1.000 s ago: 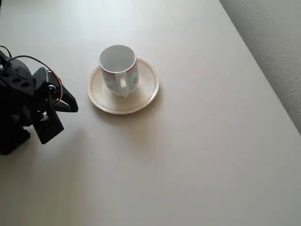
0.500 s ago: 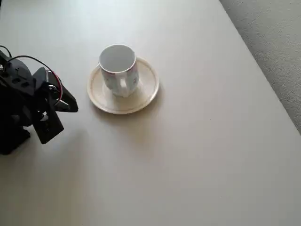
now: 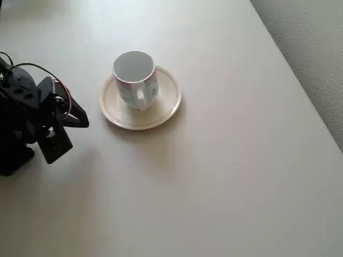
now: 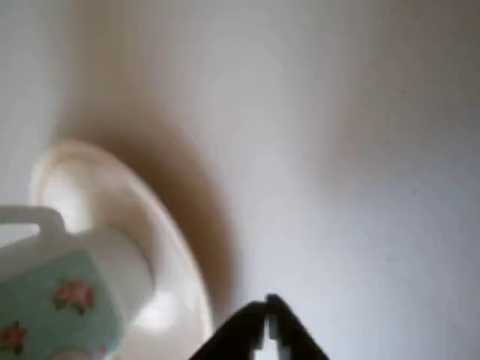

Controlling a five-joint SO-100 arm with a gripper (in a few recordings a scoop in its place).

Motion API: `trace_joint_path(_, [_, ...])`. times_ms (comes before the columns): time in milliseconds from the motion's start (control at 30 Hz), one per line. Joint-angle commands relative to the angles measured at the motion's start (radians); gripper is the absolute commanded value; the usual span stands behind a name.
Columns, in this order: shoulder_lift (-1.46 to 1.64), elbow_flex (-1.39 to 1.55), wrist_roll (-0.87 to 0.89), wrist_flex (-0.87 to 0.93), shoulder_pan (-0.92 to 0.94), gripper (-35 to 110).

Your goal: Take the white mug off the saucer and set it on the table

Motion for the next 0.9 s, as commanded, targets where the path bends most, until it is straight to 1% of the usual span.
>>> trace_joint_path(0, [0.002, 0.000, -0.008, 0.003, -0.009, -2])
trace_joint_path(367, [0.002, 0.000, -0.011, 0.003, -0.014, -1])
trace_joint_path(433, [0.002, 0.003, -0.014, -0.017, -0.057, -1])
trace_joint_path(467, [0.002, 0.011, -0.046, -0.048, -0.067, -1])
trace_joint_path(533, [0.002, 0.029, -0.236, -0.110, -0.040, -1])
trace_joint_path(567, [0.002, 0.025, -0.247, -0.137, -0.008, -1])
trace_joint_path(600, [0.002, -0.009, -0.353, -0.121, 0.035, -1])
trace_joint_path(700, [0.002, -0.176, -0.324, -0.081, 0.153, -1])
trace_joint_path(733, [0.000, -0.255, -0.287, -0.069, 0.178, 2])
trace_joint_path(800, [-0.066, -0.457, -0.273, -0.020, 0.170, 11])
trace_joint_path(867, [-0.285, -0.744, -0.238, 0.095, 0.106, 14])
